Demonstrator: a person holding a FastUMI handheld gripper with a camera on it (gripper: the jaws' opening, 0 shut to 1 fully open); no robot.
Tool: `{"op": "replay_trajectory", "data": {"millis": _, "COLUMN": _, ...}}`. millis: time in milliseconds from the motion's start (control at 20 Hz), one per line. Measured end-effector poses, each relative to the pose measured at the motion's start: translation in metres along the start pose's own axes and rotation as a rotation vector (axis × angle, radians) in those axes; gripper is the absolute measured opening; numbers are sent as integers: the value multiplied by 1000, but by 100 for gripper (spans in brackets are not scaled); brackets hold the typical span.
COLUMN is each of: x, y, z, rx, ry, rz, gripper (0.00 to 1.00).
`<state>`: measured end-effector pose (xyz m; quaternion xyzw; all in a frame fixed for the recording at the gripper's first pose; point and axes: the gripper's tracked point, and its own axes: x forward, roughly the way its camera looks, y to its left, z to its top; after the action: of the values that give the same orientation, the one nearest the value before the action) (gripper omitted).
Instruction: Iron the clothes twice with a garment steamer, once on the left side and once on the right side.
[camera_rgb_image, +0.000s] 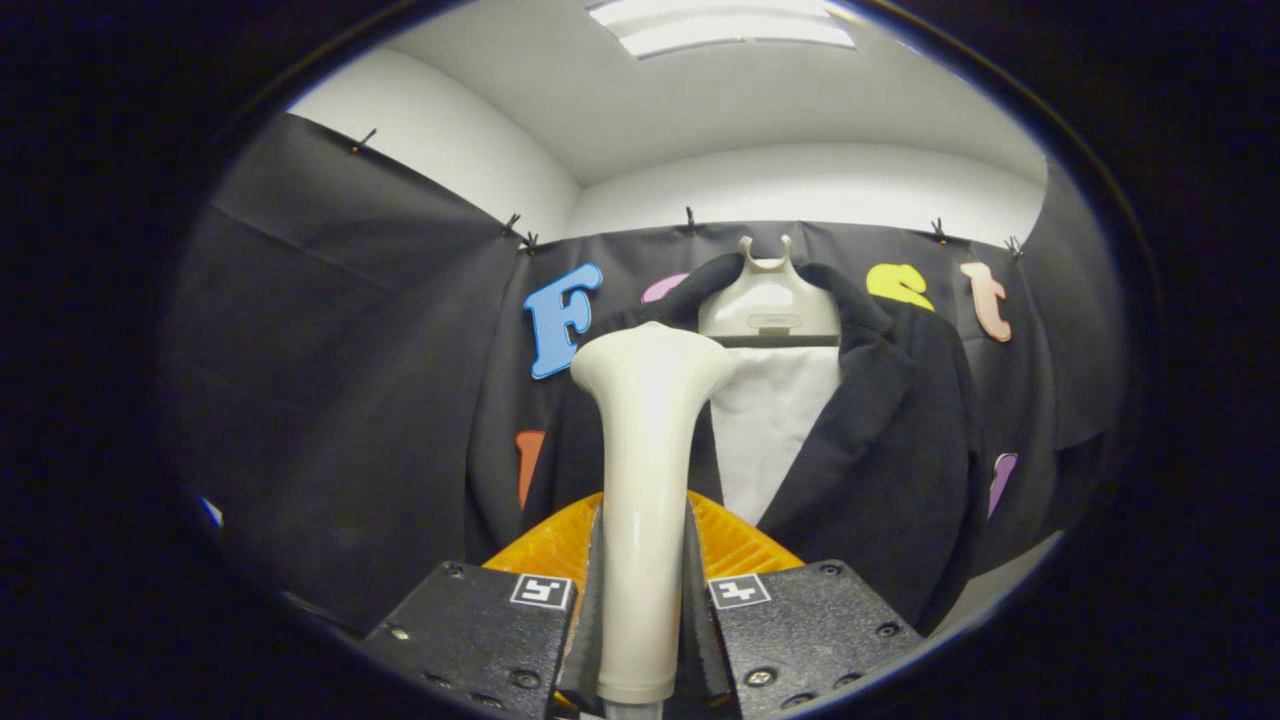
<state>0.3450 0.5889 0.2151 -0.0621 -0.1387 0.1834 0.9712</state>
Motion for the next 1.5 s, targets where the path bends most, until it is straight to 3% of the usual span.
{"op": "replay_trajectory", "data": {"millis": 650, "x": -40, "y": 16, "z": -81, "rx": 13, "ry": 195, "rz": 1, "gripper": 36}}
{"op": "replay_trajectory", "data": {"millis": 1500, "x": -84, "y": 1, "z": -180, "rx": -14, "ry": 413, "rz": -12, "gripper": 37}}
